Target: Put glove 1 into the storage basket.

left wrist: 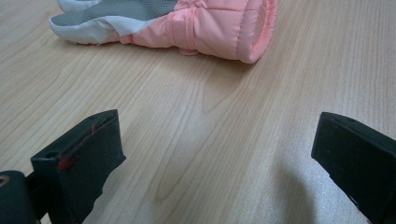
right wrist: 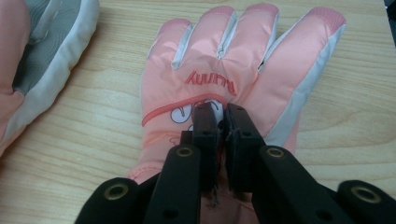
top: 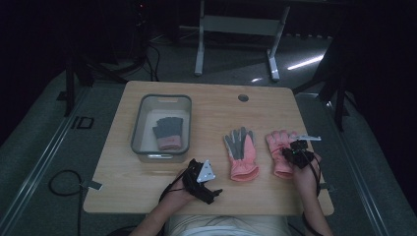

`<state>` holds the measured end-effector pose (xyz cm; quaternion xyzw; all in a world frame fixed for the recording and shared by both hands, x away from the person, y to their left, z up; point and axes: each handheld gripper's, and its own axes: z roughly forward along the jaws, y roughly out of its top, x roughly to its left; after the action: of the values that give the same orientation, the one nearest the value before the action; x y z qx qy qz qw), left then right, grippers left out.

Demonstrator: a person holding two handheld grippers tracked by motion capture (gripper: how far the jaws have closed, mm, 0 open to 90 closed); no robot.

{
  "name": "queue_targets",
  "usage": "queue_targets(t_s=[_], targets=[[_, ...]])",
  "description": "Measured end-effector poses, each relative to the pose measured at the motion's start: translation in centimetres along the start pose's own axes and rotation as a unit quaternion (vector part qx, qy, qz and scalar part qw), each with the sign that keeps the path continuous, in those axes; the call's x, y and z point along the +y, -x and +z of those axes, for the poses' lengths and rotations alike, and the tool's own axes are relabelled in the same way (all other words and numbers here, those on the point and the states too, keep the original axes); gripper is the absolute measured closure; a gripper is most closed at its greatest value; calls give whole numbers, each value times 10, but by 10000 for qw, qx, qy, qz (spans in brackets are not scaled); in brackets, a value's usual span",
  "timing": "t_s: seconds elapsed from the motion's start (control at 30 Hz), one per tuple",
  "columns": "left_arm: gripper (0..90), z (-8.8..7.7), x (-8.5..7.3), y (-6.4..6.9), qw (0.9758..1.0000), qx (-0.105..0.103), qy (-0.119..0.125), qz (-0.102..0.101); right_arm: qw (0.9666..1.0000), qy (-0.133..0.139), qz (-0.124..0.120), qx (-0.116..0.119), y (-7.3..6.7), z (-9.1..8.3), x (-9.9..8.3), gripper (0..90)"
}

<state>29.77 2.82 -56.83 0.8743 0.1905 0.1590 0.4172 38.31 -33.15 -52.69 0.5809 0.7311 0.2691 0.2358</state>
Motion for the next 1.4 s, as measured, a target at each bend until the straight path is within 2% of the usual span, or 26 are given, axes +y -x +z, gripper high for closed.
queue_targets(t_s=[0.1, 0.13, 0.2, 0.27, 0.3, 0.37, 0.5, 0.57, 0.63, 0.67, 0.73, 0.8, 0.87, 1.0, 1.1, 1.2, 1.3, 1.4], targets=[[15, 0, 0, -1, 10000, -14, -7, -9, 9999, 24, -75, 103, 3, -4, 3, 742], [15, 0, 0, -1, 10000, -10, -3, -11, 9999, 81, -63, 131, 5, -8, 5, 719], [15, 0, 0, -1, 10000, -20, -10, -18, 9992, 255, -208, 206, 8, -16, 8, 652], [15, 0, 0, -1, 10000, -38, -5, -17, 9977, 382, -526, 187, 9, -23, 11, 622], [15, 0, 0, -1, 10000, -40, -2, -21, 9952, 454, -852, 168, 9, -25, 12, 607], [15, 0, 0, -1, 10000, -40, -4, -33, 9934, 402, -1047, 223, 10, -26, 13, 594], [15, 0, 0, -1, 10000, -39, -7, -35, 9943, 206, -982, 349, 13, -20, 10, 571], [15, 0, 0, -1, 10000, -63, -6, -42, 9944, 86, -991, 345, 13, -14, 7, 560], [15, 0, 0, -1, 10000, -61, -12, -46, 9935, -104, -1102, 262, 12, -5, 3, 548], [15, 0, 0, -1, 10000, -61, -12, -46, 9935, -104, -1102, 262, 12, -5, 3, 548], [16, 0, 0, -2, 10000, -71, -30, -28, 9933, -118, -1116, 280, 12, -1, 2, 573], [15, 0, 0, -2, 10000, -69, -30, -26, 9943, -109, -1004, 334, 14, 2, 2, 624], [15, 0, 0, -2, 10000, -70, -24, -30, 9948, -142, -936, 381, 14, 3, 1, 741], [15, 0, 0, -2, 10000, -64, -25, -37, 9953, -277, -909, 209, 7, 3, 4, 824], [15, 0, 0, -2, 10000, -63, -20, -52, 9968, -194, -767, 140, 5, 0, 5, 860], [15, 1, -1, -3, 10000, -46, -26, -75, 9975, 64, -700, -65, 1, -12, 8, 866], [15, 1, 0, -3, 10000, -42, -44, -52, 9981, 298, -530, -25, -1, -28, 20, 866], [15, 1, -1, -3, 10000, -43, -26, -66, 9973, 455, -568, -52, -7, -41, 33, 866]])
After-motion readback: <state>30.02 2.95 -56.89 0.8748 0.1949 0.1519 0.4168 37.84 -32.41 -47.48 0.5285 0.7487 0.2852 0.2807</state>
